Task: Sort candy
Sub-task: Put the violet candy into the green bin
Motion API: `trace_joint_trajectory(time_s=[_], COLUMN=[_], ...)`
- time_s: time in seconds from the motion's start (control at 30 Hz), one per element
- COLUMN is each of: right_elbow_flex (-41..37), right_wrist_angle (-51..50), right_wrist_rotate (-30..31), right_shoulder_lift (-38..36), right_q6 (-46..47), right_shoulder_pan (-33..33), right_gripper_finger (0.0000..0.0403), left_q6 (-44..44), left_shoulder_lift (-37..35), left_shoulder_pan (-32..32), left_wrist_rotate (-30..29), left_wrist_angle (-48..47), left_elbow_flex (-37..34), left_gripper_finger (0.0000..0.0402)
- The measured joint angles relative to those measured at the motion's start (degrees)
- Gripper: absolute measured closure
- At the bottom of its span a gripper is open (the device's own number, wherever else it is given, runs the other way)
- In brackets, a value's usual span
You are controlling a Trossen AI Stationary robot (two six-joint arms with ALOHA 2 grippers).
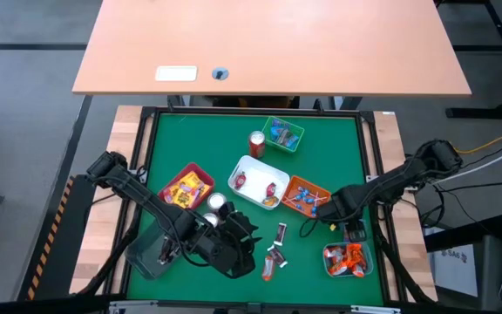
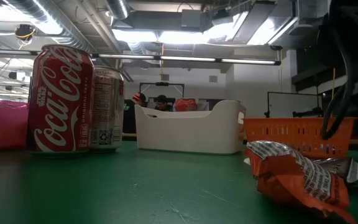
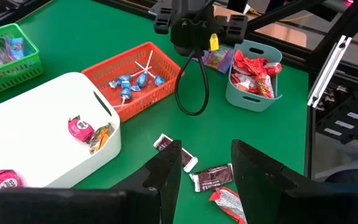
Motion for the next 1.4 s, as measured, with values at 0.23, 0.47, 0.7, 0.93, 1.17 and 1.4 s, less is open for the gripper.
trace_joint_trajectory(time_s=[0.23, 0.47, 0.7, 0.93, 1.17, 1.4], right_elbow_flex=[-2.26, -4.96, -5.18, -5.24, -4.25, -0.51], right_wrist_angle=[4.67, 6.94, 6.94, 6.49, 3.38, -0.62], right_wrist_rotate=[-0.60, -1.09, -0.56, -0.93, -0.43, -0.60], right_shoulder_lift=[0.01, -0.15, -0.09, -0.04, 0.18, 0.15], right_q6=[5.73, 9.19, 9.17, 8.84, 8.06, 5.77], right_shoulder_pan=[0.00, 0.00, 0.00, 0.00, 0.04, 0.07], right_gripper_finger=[0.0233, 0.0233, 0.0272, 0.0387, 0.0382, 0.0391], left_q6=[0.00, 0.00, -0.01, -0.01, 0.00, 0.00], left_shoulder_lift=[0.00, 0.00, 0.00, 0.00, 0.00, 0.00], left_shoulder_pan=[0.01, 0.01, 0.01, 0.01, 0.01, 0.01], left_wrist_rotate=[0.04, 0.04, 0.05, 0.05, 0.05, 0.04], left_wrist_angle=[0.00, -0.02, -0.01, -0.02, -0.02, -0.02], left_elbow_flex=[-0.01, -0.02, 0.00, -0.02, -0.02, -0.02], left_gripper_finger=[0.0273, 0.0273, 0.0273, 0.0273, 0.0273, 0.0273])
